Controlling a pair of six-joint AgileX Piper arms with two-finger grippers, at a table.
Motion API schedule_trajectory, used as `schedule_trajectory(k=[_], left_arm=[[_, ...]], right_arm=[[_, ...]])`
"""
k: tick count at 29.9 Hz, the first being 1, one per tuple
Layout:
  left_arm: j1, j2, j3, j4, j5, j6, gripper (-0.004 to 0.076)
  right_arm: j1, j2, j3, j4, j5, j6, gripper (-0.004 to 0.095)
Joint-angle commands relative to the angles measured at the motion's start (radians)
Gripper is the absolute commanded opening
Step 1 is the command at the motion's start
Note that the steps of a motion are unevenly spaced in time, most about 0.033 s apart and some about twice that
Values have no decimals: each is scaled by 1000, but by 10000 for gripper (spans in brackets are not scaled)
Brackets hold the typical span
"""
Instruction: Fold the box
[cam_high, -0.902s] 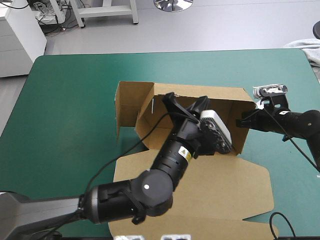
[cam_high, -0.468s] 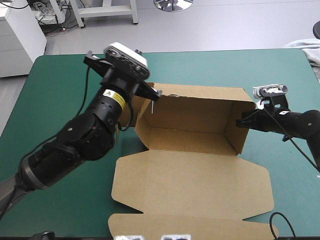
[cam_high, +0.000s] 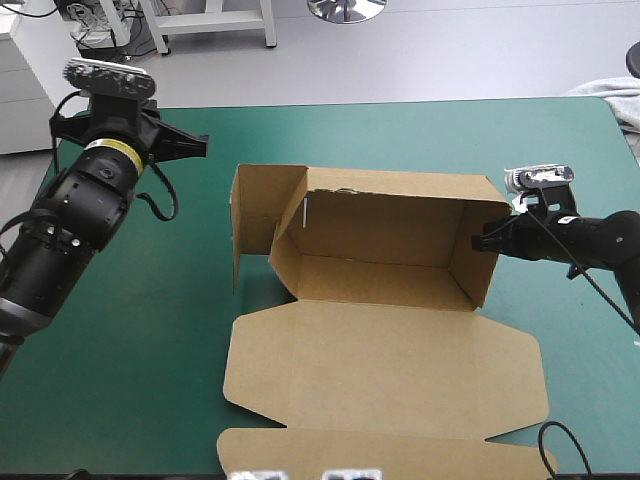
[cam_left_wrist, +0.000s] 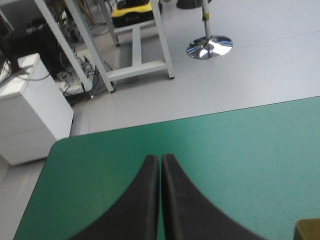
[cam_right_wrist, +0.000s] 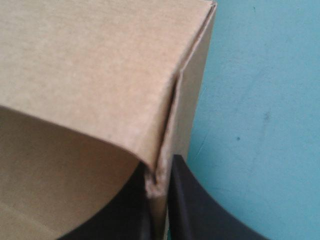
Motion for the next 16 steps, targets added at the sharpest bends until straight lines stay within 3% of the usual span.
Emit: schedule_trajectory(k=[1,9,16], left_arm=[[108,-33,-32,-142,-38,74,-2],[308,-33,-32,-469,63,331,-2],[388,-33,-20,-502,174,374,-2]], right_arm=[[-2,-21,-99,-10,91,26,-11],[75,37,-336,-176,305,227,-11],[182,130,-475,-285,460,346,-11]])
